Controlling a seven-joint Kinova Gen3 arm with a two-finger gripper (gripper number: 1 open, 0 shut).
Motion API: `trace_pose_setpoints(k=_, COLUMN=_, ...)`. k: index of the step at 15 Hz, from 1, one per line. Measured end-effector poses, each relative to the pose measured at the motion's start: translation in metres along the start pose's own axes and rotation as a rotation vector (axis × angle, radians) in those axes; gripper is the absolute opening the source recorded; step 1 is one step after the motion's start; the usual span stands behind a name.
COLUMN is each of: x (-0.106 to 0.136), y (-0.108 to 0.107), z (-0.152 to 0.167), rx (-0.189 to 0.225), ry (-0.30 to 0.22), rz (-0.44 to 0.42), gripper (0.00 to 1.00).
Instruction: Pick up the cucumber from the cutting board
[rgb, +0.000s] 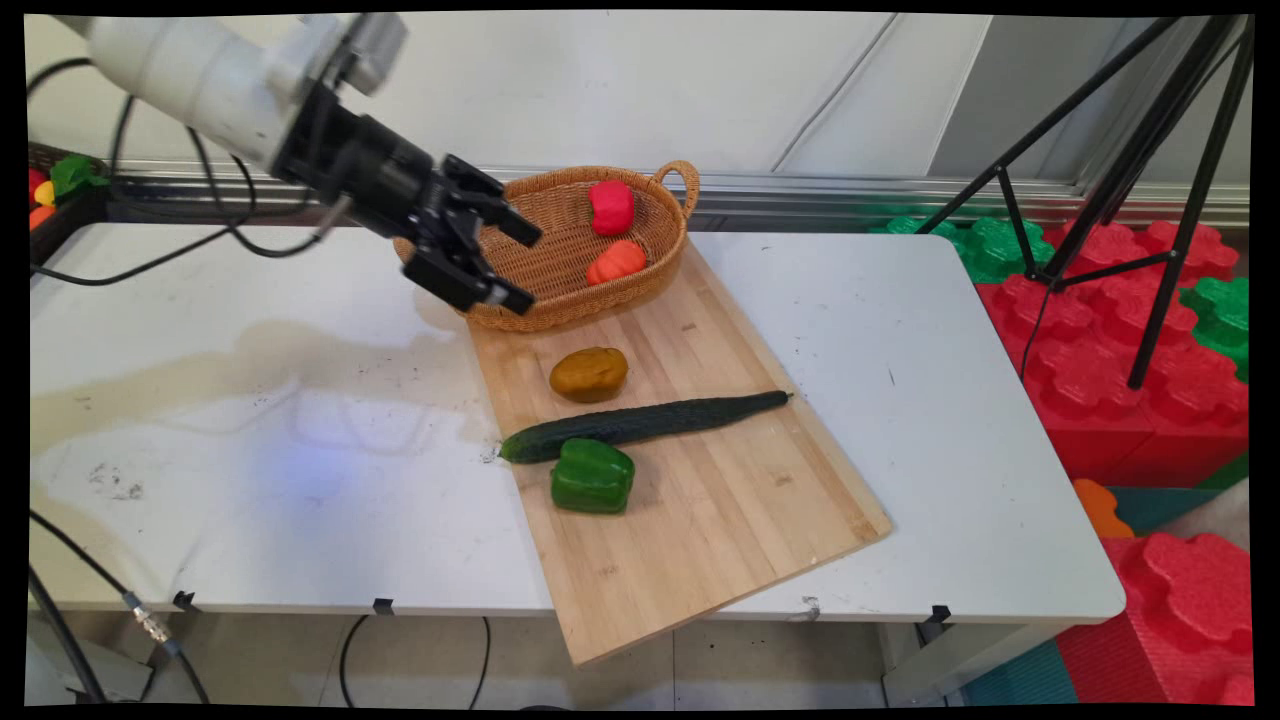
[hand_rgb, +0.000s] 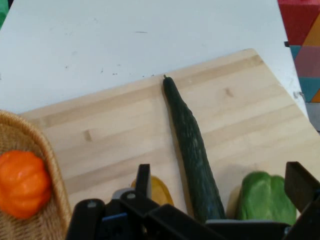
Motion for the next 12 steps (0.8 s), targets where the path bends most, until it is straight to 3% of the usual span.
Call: trace_pose_setpoints(k=12, x=0.020, y=-0.003, z=0.129, rx=-0.019, ry=-0.123, rz=-0.007, gripper=1.00)
